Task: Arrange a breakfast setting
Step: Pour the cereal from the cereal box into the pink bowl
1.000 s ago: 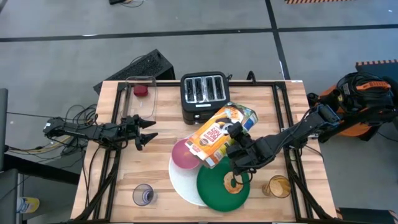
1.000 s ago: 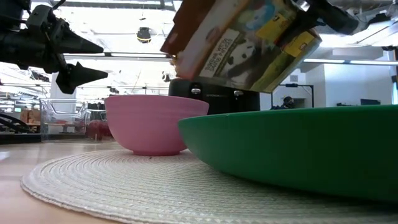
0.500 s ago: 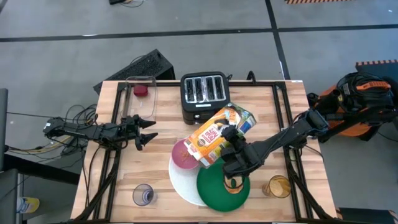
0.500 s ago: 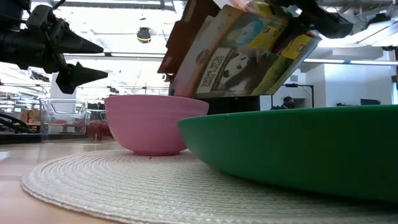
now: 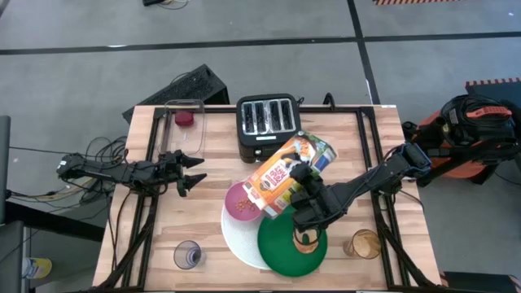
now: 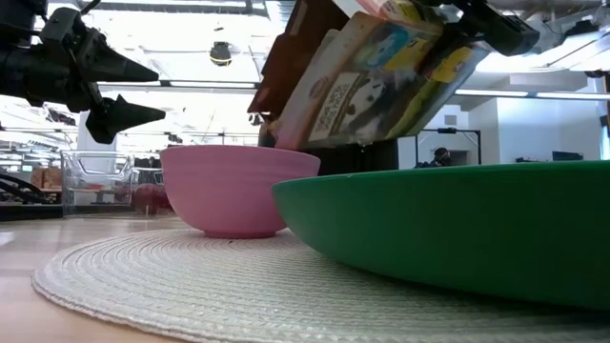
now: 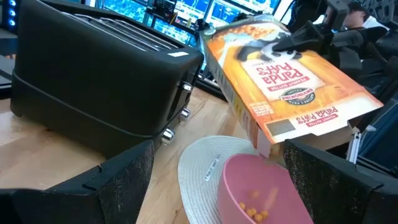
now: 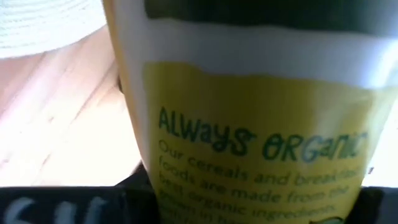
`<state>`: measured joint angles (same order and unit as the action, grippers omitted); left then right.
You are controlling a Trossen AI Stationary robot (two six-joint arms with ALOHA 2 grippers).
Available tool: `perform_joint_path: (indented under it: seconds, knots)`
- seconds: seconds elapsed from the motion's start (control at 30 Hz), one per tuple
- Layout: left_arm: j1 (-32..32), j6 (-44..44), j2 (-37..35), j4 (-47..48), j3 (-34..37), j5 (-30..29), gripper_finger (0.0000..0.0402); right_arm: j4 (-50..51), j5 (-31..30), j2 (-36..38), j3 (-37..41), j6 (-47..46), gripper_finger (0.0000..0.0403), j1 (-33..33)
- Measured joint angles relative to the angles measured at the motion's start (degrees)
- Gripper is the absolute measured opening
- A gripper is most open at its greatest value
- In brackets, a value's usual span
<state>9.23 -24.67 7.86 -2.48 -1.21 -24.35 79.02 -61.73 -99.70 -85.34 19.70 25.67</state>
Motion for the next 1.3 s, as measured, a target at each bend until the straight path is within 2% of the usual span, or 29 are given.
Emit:
perform_joint_path:
  seconds: [0.47, 0.6, 0.77, 1.3]
  knots:
    - [0.0, 0.0, 0.0, 0.0, 0.0, 0.0, 0.0344, -0.3, -3.3, 0.0, -0.4, 5.9, 0.0186, 0.0]
    - [0.0, 0.0, 0.0, 0.0, 0.0, 0.0, 0.0344, -2.6, -6.6, 0.0, -0.4, 10.7, 0.0186, 0.0]
    - [0.0, 0.0, 0.0, 0.0, 0.0, 0.0, 0.0344, -3.3, -5.6, 0.0, -0.4, 11.3, 0.0186, -0.3]
    - [0.0, 0.0, 0.0, 0.0, 0.0, 0.0, 0.0344, -8.2, -9.2, 0.0, -0.4, 21.2, 0.0185, -0.5]
